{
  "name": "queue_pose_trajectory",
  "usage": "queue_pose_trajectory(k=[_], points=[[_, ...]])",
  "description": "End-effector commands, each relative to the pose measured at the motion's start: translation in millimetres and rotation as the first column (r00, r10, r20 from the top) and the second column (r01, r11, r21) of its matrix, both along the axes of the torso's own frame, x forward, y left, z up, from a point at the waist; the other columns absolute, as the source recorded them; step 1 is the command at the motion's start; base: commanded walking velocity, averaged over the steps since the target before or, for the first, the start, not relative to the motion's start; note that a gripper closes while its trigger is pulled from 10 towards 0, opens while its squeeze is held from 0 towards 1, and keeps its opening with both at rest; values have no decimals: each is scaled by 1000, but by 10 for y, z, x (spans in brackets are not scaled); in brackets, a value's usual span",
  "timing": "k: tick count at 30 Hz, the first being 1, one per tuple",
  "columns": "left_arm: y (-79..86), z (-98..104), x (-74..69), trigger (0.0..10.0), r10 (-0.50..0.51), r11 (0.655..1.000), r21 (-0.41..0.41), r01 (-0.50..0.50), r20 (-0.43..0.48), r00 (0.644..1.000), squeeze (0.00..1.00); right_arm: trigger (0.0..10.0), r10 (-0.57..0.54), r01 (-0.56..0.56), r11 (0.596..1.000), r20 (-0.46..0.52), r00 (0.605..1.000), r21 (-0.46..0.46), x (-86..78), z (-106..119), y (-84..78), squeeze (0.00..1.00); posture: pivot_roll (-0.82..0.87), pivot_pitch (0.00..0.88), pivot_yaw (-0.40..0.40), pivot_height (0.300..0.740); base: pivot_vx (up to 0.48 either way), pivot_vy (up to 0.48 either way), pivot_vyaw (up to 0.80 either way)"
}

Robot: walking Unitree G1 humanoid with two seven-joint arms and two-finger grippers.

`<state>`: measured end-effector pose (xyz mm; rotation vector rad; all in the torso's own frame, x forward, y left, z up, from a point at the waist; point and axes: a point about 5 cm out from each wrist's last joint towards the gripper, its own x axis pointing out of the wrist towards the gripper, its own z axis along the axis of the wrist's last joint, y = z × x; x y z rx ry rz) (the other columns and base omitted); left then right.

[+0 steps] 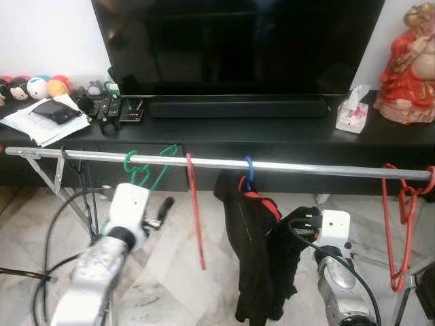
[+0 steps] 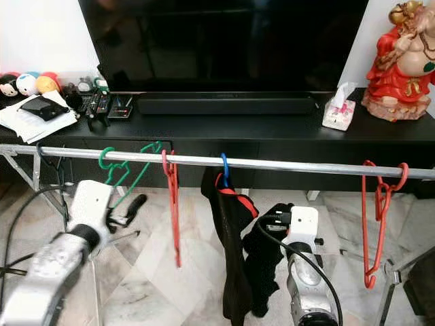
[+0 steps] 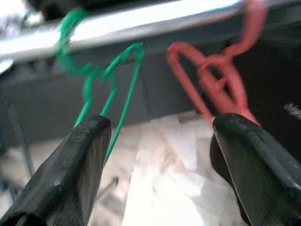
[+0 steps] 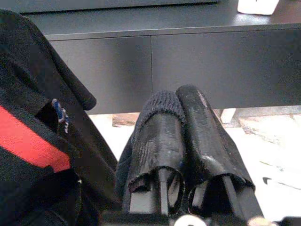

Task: Hang hanger

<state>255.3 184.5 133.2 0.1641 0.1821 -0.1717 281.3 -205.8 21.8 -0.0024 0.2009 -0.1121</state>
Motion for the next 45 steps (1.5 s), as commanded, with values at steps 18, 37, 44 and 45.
queue_pose_trajectory(k=[18,37,44,45], points=[[506,-149,437,10000,119,963,-226,-145,-125,985,1000,10000,27,-27,1000,19,999,-2,73,53,57,0,-143,13,25,740,0,0,0],[390,-205,672,10000,52,950,-310,-42,23,998,0,10000,47,-47,999,18,999,1,52,25,107,0,-160,0,26,740,0,0,0],[345,-198,672,10000,67,946,-320,-48,47,997,0,10000,58,-58,998,20,998,2,52,25,127,0,-157,4,21,740,0,0,0],[361,-193,677,10000,82,947,-315,-61,56,995,0,10000,57,-58,998,20,998,2,53,25,127,0,-158,4,21,740,0,0,0]])
